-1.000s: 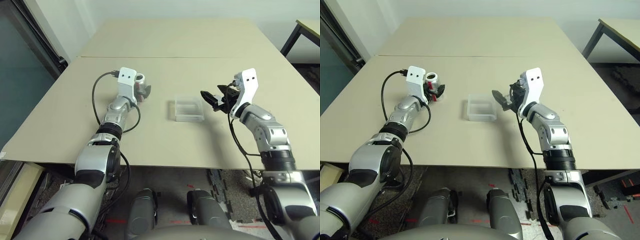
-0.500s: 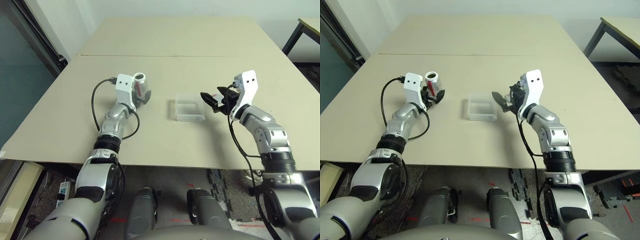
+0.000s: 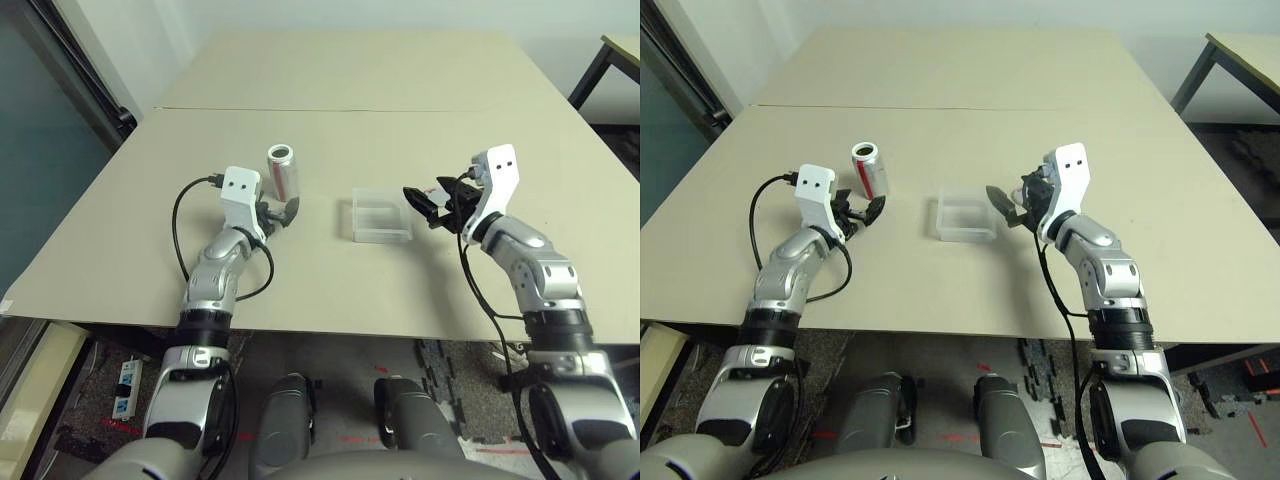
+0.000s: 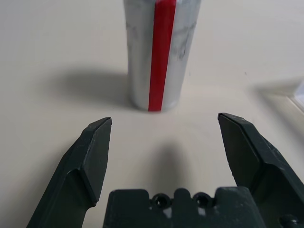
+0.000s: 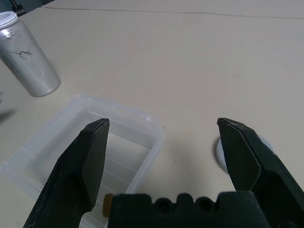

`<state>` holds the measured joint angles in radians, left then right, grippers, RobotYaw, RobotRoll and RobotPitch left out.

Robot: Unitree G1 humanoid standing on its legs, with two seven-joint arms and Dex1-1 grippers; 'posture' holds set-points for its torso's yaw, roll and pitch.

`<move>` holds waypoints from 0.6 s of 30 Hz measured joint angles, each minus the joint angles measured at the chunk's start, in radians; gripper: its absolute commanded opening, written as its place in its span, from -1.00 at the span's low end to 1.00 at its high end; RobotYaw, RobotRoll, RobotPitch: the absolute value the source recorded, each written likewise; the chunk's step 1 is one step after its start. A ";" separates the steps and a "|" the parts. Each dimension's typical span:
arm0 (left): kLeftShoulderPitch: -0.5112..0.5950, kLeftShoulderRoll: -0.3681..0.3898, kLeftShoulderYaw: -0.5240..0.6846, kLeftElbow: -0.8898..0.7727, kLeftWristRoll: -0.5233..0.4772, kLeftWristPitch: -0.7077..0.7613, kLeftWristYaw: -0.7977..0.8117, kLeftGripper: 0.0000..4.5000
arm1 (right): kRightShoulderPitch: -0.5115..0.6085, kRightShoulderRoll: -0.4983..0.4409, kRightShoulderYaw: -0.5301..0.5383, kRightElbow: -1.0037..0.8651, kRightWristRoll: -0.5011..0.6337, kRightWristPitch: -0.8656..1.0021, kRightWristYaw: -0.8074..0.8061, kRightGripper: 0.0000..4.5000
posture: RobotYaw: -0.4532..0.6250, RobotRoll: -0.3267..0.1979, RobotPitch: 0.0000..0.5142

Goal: Pour the medicine from the bottle into the box.

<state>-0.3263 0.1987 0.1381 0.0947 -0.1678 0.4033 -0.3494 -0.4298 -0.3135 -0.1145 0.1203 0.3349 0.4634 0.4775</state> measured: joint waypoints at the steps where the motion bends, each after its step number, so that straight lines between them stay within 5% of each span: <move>1: 0.028 0.002 0.001 -0.059 -0.011 0.022 0.003 0.99 | 0.009 -0.001 -0.009 -0.013 0.005 0.003 -0.004 1.00 | -0.05 0.25 -0.58; 10: 0.108 0.078 0.157 -0.315 -0.145 0.154 0.036 0.99 | 0.079 -0.092 -0.177 -0.102 0.044 0.033 -0.084 1.00 | 0.06 0.25 -0.59; 15: 0.094 0.162 0.233 -0.245 -0.162 0.131 0.035 0.99 | 0.089 -0.135 -0.266 -0.055 0.039 0.001 -0.142 1.00 | 0.04 0.25 -0.61; 18: 0.062 0.230 0.275 -0.061 -0.156 0.057 0.021 0.99 | 0.082 -0.157 -0.341 0.055 0.024 -0.051 -0.215 1.00 | 0.04 0.25 -0.63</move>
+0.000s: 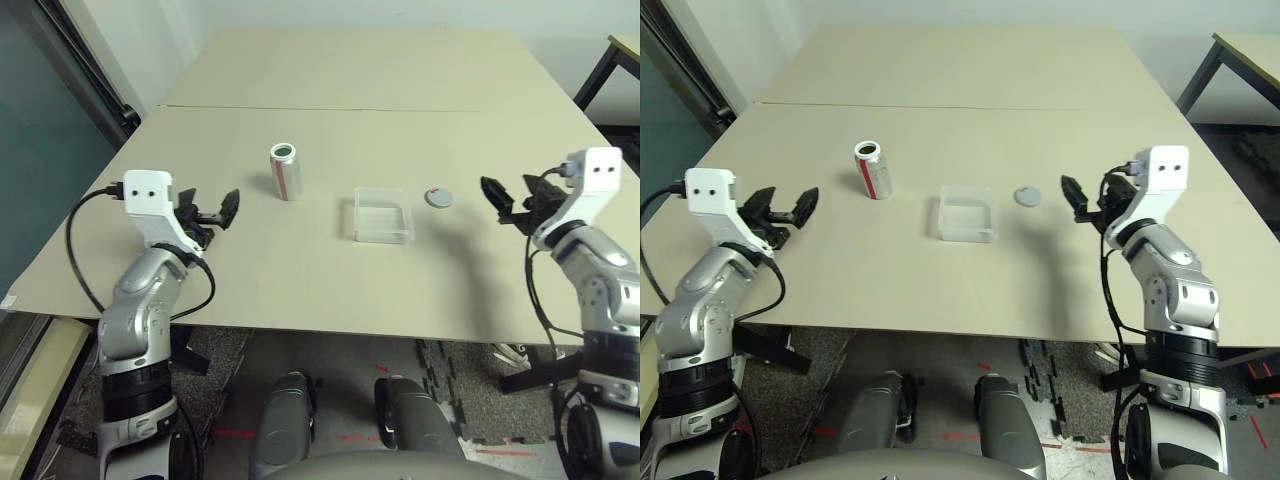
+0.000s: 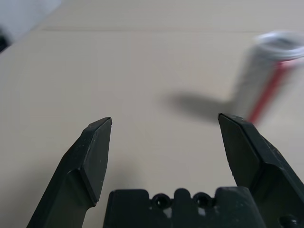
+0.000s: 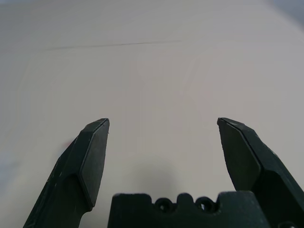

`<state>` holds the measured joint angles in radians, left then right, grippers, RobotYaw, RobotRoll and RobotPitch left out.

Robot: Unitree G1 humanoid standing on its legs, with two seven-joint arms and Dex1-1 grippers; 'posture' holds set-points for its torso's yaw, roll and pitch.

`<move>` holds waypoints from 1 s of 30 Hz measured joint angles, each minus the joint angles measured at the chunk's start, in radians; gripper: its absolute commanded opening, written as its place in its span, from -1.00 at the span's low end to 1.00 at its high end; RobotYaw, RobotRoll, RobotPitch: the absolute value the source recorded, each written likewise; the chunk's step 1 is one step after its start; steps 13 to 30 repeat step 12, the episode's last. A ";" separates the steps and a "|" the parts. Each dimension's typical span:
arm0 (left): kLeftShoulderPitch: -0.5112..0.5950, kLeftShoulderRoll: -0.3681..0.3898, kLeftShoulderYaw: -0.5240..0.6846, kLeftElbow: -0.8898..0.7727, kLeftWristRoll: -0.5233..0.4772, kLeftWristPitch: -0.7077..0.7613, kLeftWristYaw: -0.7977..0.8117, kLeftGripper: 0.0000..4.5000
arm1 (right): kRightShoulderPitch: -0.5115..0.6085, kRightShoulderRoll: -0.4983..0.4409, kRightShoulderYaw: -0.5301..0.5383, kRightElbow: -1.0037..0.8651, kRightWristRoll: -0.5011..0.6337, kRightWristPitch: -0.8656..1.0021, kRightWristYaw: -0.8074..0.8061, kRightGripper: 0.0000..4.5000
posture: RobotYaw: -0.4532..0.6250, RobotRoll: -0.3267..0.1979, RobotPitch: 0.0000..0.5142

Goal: Pour the medicine from the bottle into the box.

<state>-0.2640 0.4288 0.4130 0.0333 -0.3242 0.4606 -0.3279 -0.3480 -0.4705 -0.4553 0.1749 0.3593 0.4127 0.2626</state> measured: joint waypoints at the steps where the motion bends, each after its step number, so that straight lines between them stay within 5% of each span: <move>1: -0.010 0.016 0.008 0.045 0.004 -0.023 -0.001 0.99 | -0.005 -0.008 -0.014 0.028 -0.004 -0.013 -0.014 1.00 | 0.03 0.25 -0.62; 12: -0.283 0.131 -0.018 0.676 0.074 -0.343 -0.065 0.99 | -0.101 -0.046 -0.038 0.371 -0.035 -0.217 -0.062 1.00 | -0.01 0.25 -0.55; 30: -0.283 0.131 -0.018 0.676 0.074 -0.343 -0.065 0.99 | -0.101 -0.046 -0.038 0.371 -0.035 -0.217 -0.062 1.00 | -0.01 0.25 -0.55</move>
